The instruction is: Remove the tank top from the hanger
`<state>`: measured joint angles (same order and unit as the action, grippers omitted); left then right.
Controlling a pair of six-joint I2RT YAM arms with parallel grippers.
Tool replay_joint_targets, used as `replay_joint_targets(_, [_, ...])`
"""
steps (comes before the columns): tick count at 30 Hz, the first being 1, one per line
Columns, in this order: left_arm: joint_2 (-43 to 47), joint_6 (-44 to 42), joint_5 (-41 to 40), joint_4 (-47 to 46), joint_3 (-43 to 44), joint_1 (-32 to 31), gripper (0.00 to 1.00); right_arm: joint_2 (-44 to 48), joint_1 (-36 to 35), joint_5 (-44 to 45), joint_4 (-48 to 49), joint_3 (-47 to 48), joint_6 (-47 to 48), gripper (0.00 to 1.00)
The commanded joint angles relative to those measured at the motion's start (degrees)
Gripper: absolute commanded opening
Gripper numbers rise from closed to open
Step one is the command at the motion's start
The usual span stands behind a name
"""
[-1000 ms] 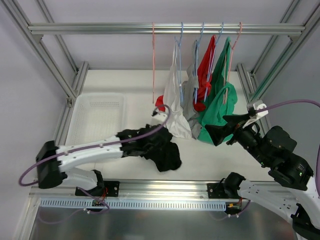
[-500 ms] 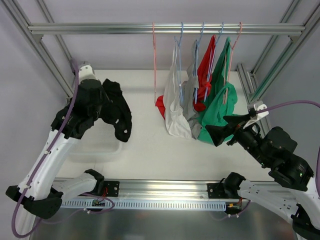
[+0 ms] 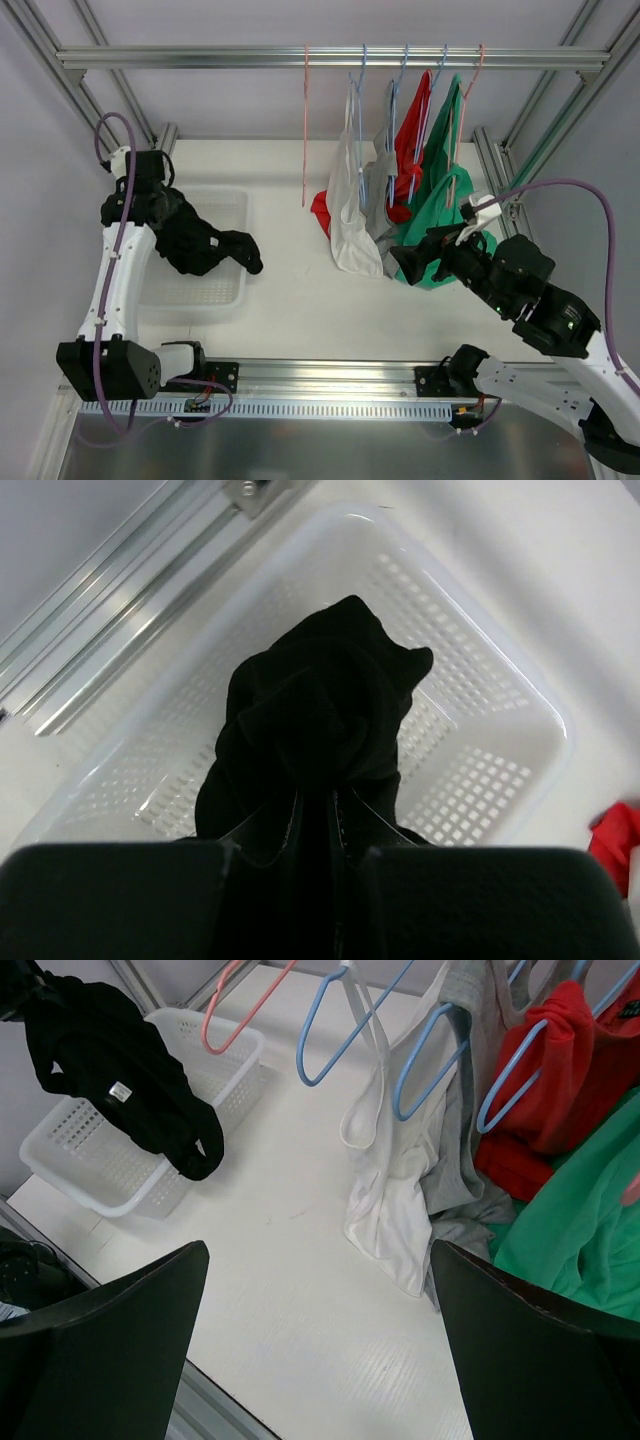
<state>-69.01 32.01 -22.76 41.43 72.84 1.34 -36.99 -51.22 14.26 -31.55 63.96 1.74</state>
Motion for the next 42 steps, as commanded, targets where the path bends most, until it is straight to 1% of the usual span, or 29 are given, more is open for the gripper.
replay_joint_targets(1, [0.2, 2.4, 5.5, -0.9, 2.5, 5.8, 0.0, -2.0, 0.1, -1.2, 3.2, 0.8, 0.9, 0.99])
replay_joint_targets(2, [0.7, 1.5, 6.0, -0.9, 5.0, 7.0, 0.0, -2.3, 0.1, -1.3, 3.2, 0.8, 0.9, 0.99])
replay_joint_targets(4, [0.9, 0.1, 6.9, -0.7, 8.4, 7.3, 0.0, -3.0, 0.1, -1.5, 3.2, 0.8, 1.2, 0.99])
replay_joint_targets(5, [0.9, -1.8, 8.4, -0.7, 12.3, 7.3, 0.0, -3.2, 0.1, -1.3, 3.2, 0.8, 1.2, 1.0])
replay_joint_targets(8, [0.9, -3.8, 10.5, -0.1, 18.1, 7.4, 0.0, -3.7, 0.2, -1.4, 3.8, 0.6, 1.3, 1.0])
replay_joint_targets(11, [0.8, -5.2, 9.8, 0.8, 20.7, 7.3, 0.0, -4.2, 0.2, -1.9, 4.6, 0.5, 1.2, 0.99])
replay_joint_targets(14, [0.0, -6.4, 9.2, 0.6, 19.9, 7.4, 0.0, -4.5, 0.2, -2.3, 4.9, 0.5, 1.1, 1.0])
replay_joint_targets(16, [-0.7, -6.9, 10.3, 0.6, 18.5, 7.3, 0.0, -4.7, 0.2, -2.6, 5.3, 0.5, 1.0, 1.0])
replay_joint_targets(19, [-2.7, -6.9, 14.8, 0.5, 17.5, 7.4, 0.0, -5.0, 0.3, -3.1, 5.5, 0.5, 1.0, 1.0])
replay_joint_targets(23, [-5.7, -5.9, 19.4, 0.3, 13.0, 7.2, 0.0, -5.5, 0.3, -2.8, 5.6, 0.6, 0.4, 0.99])
replay_joint_targets(25, [-7.0, -4.8, 18.6, 0.1, 9.5, 7.2, 0.0, -5.8, 0.5, -2.4, 5.8, 0.8, 0.2, 1.0])
replay_joint_targets(27, [-8.0, -4.2, 17.8, 0.1, 7.8, 7.2, 0.0, -6.3, 0.5, -2.8, 6.1, 1.9, 0.2, 1.0])
replay_joint_targets(28, [-8.8, -3.9, 17.8, 0.1, 7.1, 7.1, 0.08, -7.0, 0.6, -3.0, 6.2, 2.5, 0.3, 1.0])
replay_joint_targets(29, [-9.1, -4.1, 19.8, 0.1, 7.2, 7.1, 0.51, -7.4, 0.7, -2.8, 6.1, 3.3, 0.5, 1.0])
replay_joint_targets(30, [-9.3, -4.8, 20.9, 0.1, 8.1, 7.0, 0.75, -8.0, 0.7, -2.3, 6.1, 5.2, 0.6, 0.99])
replay_joint_targets(31, [-9.0, -5.5, 21.9, 0.2, 8.6, 6.7, 0.9, -9.6, 0.7, -1.3, 5.8, 6.4, 0.7, 0.99])
replay_joint_targets(32, [-8.4, -6.2, 22.1, 0.2, 9.2, 5.5, 0.99, -10.8, 0.9, 2.1, 4.4, 8.0, 0.8, 0.99])
replay_joint_targets(33, [-7.5, -7.0, 22.4, 0.3, 9.5, 4.8, 0.99, -12.4, 1.1, 3.7, 3.4, 11.8, 1.4, 1.0])
replay_joint_targets(34, [-4.9, -8.2, 22.7, 0.4, 10.0, 4.2, 0.99, -16.4, 1.4, 4.9, 2.2, 14.1, 1.9, 1.0])
replay_joint_targets(35, [-3.2, -8.6, 25.5, 0.4, 9.8, 3.1, 0.99, -18.9, 2.3, 7.4, -0.8, 16.6, 2.4, 0.99])
replay_joint_targets(36, [-1.5, -9.7, 26.1, 0.3, 9.3, 2.2, 0.99, -21.3, 3.0, 8.3, -1.8, 21.2, 3.3, 0.99])
replay_joint_targets(37, [2.4, -10.4, 26.8, 0.4, 8.8, 0.9, 0.99, -23.5, 3.6, 8.3, -2.8, 23.2, 3.9, 0.99])
replay_joint_targets(38, [4.4, -11.1, 27.2, 0.3, 8.1, -0.5, 0.99, -27.4, 5.1, 7.5, -2.8, 25.0, 4.1, 1.0])
replay_joint_targets(39, [6.2, -12.3, 27.2, 0.3, 6.4, -4.6, 0.99, -29.3, 5.7, 7.1, -2.8, 26.6, 4.1, 0.99])
replay_joint_targets(40, [10.1, -12.9, 27.3, 0.2, 5.2, -6.7, 0.99, -31.2, 6.9, 6.7, -3.0, 30.3, 4.2, 0.97])
replay_joint_targets(41, [11.9, -13.4, 27.2, 0.1, 4.0, -8.7, 0.99, -35.0, 7.4, 6.4, -3.3, 32.5, 4.4, 0.95])
replay_joint_targets(42, [15.0, -14.2, 27.6, 0.1, 1.5, -12.2, 0.99, -37.1, 7.8, 6.7, -3.6, 34.6, 4.7, 0.89])
